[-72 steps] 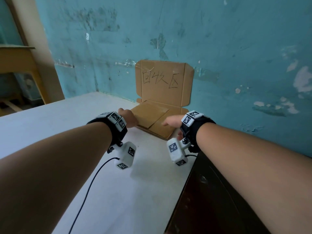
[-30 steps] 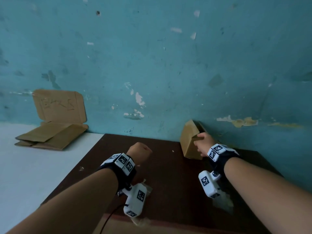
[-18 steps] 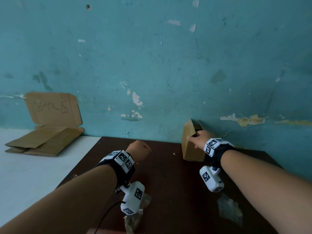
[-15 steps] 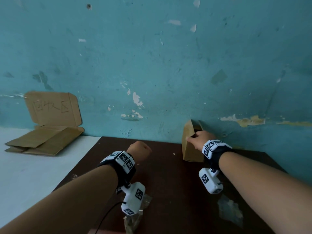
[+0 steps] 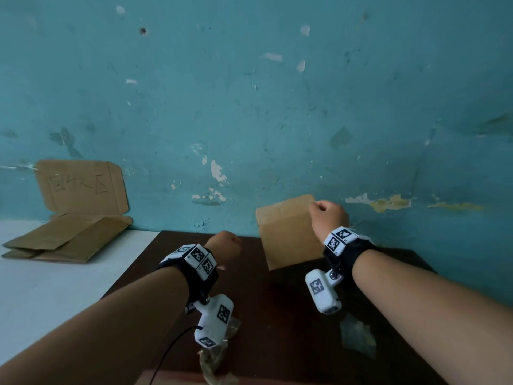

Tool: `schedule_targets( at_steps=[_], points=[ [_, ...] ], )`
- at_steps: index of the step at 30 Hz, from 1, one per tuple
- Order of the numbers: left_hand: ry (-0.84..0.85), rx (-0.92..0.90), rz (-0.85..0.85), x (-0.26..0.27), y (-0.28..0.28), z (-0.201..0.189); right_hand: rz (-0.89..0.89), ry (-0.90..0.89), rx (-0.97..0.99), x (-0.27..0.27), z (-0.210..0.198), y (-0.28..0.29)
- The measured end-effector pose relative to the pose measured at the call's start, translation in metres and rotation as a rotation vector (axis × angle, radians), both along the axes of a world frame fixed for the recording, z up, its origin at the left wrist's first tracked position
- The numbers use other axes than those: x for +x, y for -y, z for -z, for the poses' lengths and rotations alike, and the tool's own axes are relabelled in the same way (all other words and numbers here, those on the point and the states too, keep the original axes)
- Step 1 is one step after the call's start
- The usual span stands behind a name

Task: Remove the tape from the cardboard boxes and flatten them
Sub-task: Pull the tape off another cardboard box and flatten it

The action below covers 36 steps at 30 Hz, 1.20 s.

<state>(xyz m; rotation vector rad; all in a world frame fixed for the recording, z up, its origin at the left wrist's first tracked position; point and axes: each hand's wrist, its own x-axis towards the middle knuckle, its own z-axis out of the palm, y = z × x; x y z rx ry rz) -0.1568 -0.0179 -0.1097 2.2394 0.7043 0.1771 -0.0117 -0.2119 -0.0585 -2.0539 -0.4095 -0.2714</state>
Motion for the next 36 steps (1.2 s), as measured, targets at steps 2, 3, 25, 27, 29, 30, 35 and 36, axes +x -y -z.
schedule_targets(
  at_steps=[2,3,25,27,29,30,35,36],
  points=[
    [-0.016,-0.004,0.065,-0.008,0.008,-0.005,-0.011,-0.068,0.096,-0.008,-0.009,0.008],
    [-0.004,-0.009,0.101,-0.015,0.013,-0.009,-0.025,-0.099,0.131,-0.013,-0.013,0.012],
    [0.441,0.02,-0.213,-0.128,0.057,-0.032,-0.469,-0.599,0.304,-0.165,-0.011,0.057],
    [0.478,-0.023,-0.242,-0.131,0.059,-0.031,-0.442,-0.537,0.301,-0.167,-0.003,0.057],
    [0.485,-0.035,-0.253,-0.136,0.062,-0.033,-0.42,-0.505,0.31,-0.166,0.003,0.058],
    [0.492,-0.03,-0.25,-0.138,0.063,-0.034,-0.419,-0.509,0.323,-0.166,0.004,0.059],
    [0.561,-0.043,-0.249,-0.139,0.062,-0.039,-0.419,-0.514,0.353,-0.168,0.004,0.059],
    [0.568,-0.045,-0.256,-0.139,0.062,-0.041,-0.418,-0.518,0.358,-0.168,0.005,0.059]
  ],
)
